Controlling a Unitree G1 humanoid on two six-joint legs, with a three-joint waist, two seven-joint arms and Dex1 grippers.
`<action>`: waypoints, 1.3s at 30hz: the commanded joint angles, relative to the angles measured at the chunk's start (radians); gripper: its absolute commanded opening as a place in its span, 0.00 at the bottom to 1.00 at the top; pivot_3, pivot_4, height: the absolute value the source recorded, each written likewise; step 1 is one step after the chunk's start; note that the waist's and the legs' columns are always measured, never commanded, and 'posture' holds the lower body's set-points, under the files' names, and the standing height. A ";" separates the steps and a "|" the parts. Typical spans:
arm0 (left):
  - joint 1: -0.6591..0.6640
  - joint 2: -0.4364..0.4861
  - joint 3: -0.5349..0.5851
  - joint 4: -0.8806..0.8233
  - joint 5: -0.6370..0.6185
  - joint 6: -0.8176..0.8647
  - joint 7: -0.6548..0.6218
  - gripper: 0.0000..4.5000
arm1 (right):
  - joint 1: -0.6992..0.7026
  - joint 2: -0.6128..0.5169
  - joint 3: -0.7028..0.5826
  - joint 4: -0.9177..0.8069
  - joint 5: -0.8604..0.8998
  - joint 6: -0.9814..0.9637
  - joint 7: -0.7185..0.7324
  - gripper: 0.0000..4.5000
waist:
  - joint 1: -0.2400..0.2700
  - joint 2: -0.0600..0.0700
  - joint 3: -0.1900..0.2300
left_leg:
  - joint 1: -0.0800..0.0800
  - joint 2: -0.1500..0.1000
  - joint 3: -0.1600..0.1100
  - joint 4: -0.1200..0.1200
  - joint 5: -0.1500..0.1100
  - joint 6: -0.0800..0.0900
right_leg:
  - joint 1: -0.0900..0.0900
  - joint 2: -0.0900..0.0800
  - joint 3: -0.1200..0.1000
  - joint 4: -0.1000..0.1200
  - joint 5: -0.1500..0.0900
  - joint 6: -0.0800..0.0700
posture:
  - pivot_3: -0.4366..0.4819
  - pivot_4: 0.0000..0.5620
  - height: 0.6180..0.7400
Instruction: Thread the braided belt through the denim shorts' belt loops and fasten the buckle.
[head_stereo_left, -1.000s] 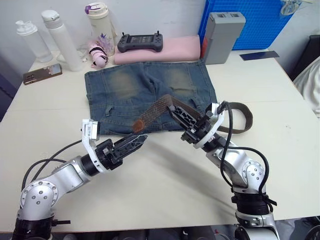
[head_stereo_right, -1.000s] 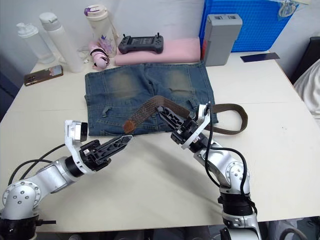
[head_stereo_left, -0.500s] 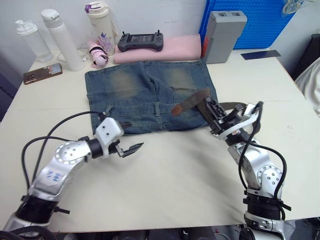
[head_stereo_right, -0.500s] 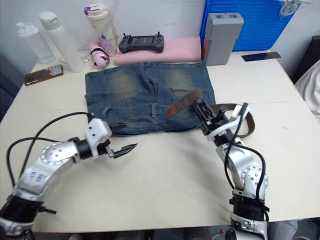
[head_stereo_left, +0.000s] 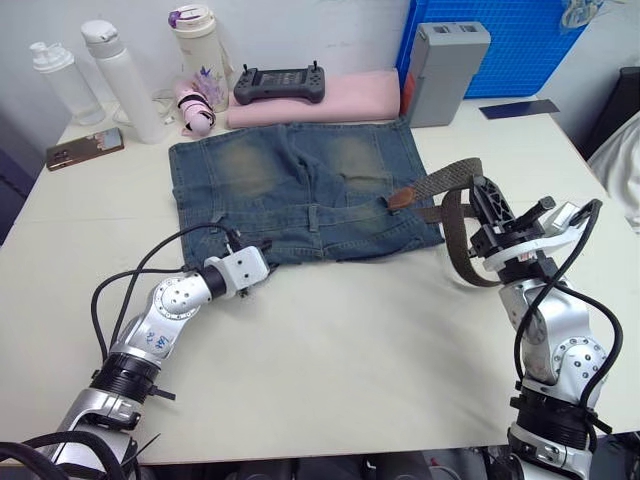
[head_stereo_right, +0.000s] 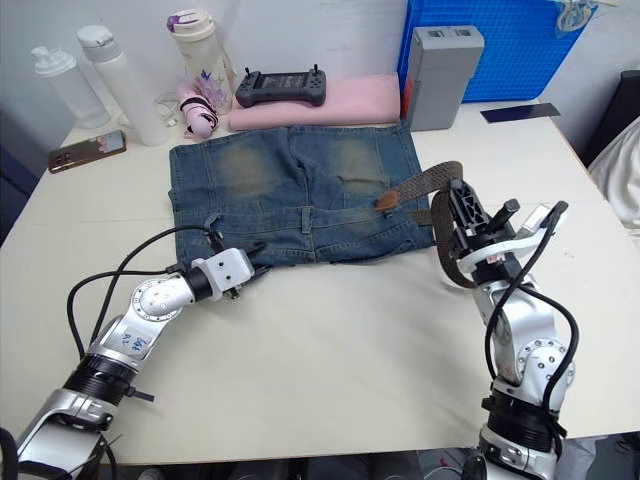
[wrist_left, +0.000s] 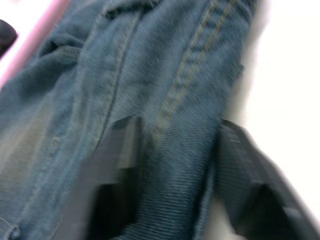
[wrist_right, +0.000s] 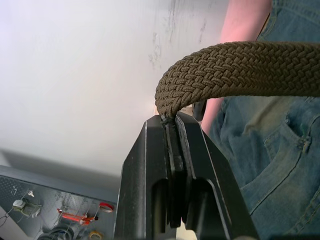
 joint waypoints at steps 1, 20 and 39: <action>0.014 0.005 0.034 0.029 0.012 0.000 -0.007 0.06 | -0.004 -0.043 -0.044 -0.013 0.030 0.000 0.021 0.00 | -0.001 0.000 0.000 | 0.000 0.000 0.000 0.000 0.000 0.000 | 0.000 0.000 0.000 0.000 0.000 0.000 | 0.48 0.27 1.00; 0.589 0.136 0.391 -0.583 -0.150 0.134 -0.127 0.00 | 0.029 -0.108 -0.013 0.051 0.067 0.124 0.018 0.00 | -0.020 0.000 0.000 | 0.000 0.004 0.000 -0.001 -0.001 0.002 | -0.001 -0.005 -0.004 0.000 0.000 -0.001 | 0.48 0.27 1.00; 0.540 0.183 0.566 -0.771 -0.803 0.671 -0.314 0.74 | 0.011 -0.085 0.087 0.111 0.057 0.181 0.039 0.00 | -0.002 0.000 0.000 | 0.000 0.002 -0.001 0.001 -0.002 0.003 | 0.000 -0.007 -0.005 0.001 0.000 -0.001 | 0.48 0.27 1.00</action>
